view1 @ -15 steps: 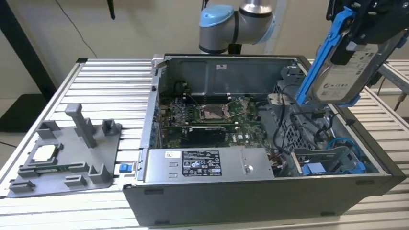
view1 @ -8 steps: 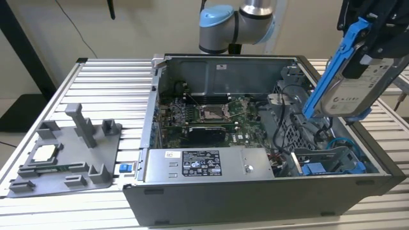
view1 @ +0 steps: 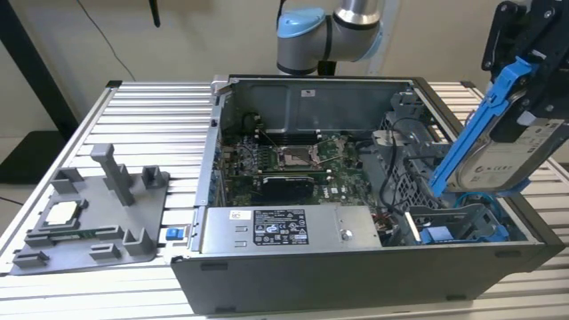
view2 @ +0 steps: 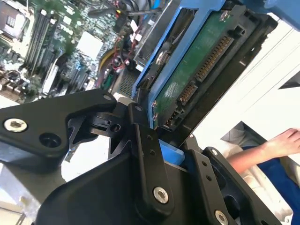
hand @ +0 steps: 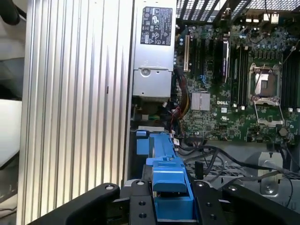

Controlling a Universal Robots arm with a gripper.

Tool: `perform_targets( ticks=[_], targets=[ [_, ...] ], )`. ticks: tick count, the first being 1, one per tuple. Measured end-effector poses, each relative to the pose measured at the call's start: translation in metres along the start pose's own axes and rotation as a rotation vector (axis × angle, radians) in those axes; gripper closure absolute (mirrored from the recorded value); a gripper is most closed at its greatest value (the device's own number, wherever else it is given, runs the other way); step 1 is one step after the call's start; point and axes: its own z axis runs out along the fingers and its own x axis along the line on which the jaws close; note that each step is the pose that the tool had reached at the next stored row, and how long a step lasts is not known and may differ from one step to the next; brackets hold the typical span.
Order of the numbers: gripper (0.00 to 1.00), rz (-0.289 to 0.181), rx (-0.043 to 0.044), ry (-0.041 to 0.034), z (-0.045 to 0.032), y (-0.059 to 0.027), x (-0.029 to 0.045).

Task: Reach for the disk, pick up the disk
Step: 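Pick up the disk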

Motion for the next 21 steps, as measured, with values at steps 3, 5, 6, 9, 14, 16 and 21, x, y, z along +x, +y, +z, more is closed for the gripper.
perform_targets(
  ticks=[3, 5, 6, 9, 14, 16, 21],
  targets=[
    [1.00, 0.000, 0.0018, -0.0001, 0.0057, 0.0020, 0.0041],
    [1.00, 0.001, 0.0036, -0.0001, 0.0097, 0.0052, 0.0048],
    [1.00, 0.002, 0.0045, -0.0001, 0.0116, 0.0067, 0.0048],
    [1.00, 0.003, 0.0098, -0.0005, 0.0171, 0.0082, 0.0048],
    [1.00, 0.007, 0.0154, -0.0131, 0.0242, 0.0077, 0.0048],
    [1.00, 0.009, 0.0166, -0.0239, 0.0257, 0.0076, 0.0048],
    [1.00, 0.025, 0.0191, -0.0592, 0.0287, 0.0073, 0.0048]
  ],
)
